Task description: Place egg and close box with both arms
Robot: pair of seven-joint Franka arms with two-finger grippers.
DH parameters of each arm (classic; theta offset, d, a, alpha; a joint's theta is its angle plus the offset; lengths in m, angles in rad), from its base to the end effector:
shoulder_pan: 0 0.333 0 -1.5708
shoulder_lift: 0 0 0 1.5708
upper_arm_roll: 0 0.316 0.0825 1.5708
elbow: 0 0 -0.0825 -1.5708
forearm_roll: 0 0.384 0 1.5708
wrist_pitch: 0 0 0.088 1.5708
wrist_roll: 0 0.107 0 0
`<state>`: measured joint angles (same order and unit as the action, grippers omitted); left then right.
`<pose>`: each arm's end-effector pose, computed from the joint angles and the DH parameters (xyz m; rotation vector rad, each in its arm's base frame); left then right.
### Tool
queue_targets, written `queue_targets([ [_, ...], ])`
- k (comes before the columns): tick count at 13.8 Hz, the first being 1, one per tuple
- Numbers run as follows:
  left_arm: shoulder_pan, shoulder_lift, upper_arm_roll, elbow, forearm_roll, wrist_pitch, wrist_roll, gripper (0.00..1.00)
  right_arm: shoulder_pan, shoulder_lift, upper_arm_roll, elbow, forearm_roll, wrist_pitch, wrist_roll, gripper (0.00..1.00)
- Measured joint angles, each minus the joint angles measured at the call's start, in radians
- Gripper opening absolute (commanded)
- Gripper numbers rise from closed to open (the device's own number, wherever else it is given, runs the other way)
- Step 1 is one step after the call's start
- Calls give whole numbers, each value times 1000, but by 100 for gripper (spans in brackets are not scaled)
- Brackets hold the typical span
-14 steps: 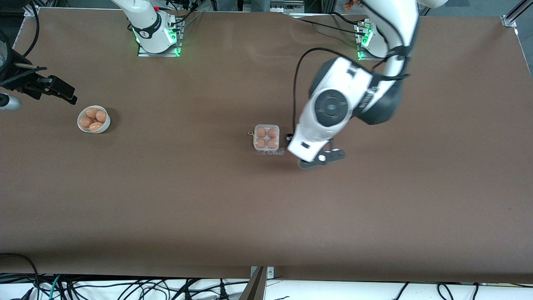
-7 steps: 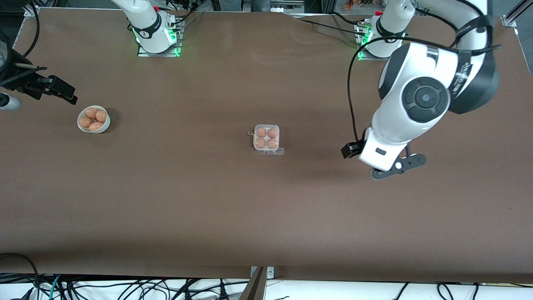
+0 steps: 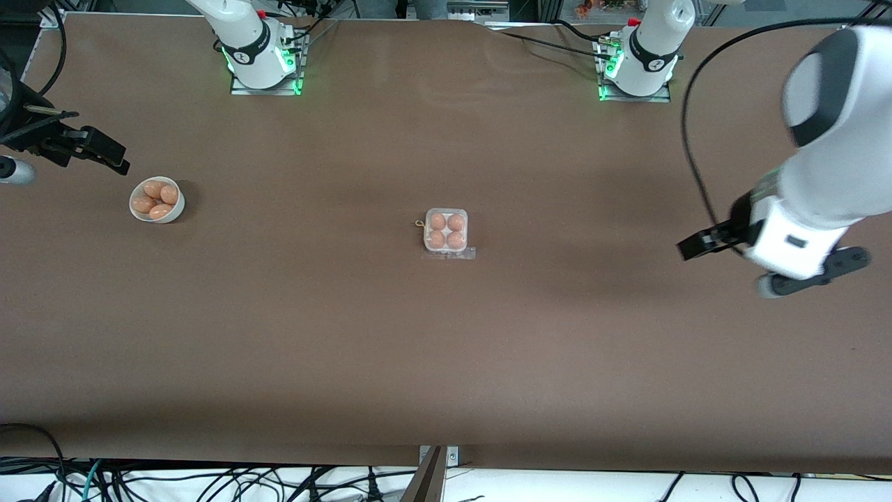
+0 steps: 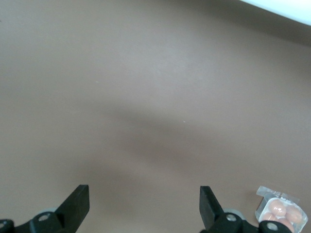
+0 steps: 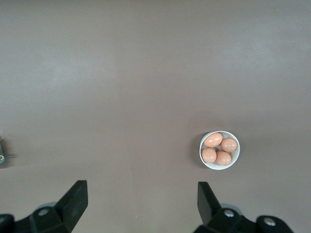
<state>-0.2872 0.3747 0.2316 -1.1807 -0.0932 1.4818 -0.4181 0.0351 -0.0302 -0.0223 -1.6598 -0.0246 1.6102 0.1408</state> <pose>0.6489 -0.0776 0.5768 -3.0867 -0.5368 0.1016 0.5470 0.0043 0.6025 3.1099 -0.1974 -0.0273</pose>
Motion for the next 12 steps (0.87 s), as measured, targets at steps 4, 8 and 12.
queue_targets([
  [4,219,-138,-127,-120,0,-14,115,100,0,0,0,0,0,0,0,100],
  [8,235,-280,-148,-329,0,21,134,100,0,0,0,0,0,0,0,100],
  [12,236,-350,-174,-476,0,95,136,100,0,0,0,0,0,0,0,100],
])
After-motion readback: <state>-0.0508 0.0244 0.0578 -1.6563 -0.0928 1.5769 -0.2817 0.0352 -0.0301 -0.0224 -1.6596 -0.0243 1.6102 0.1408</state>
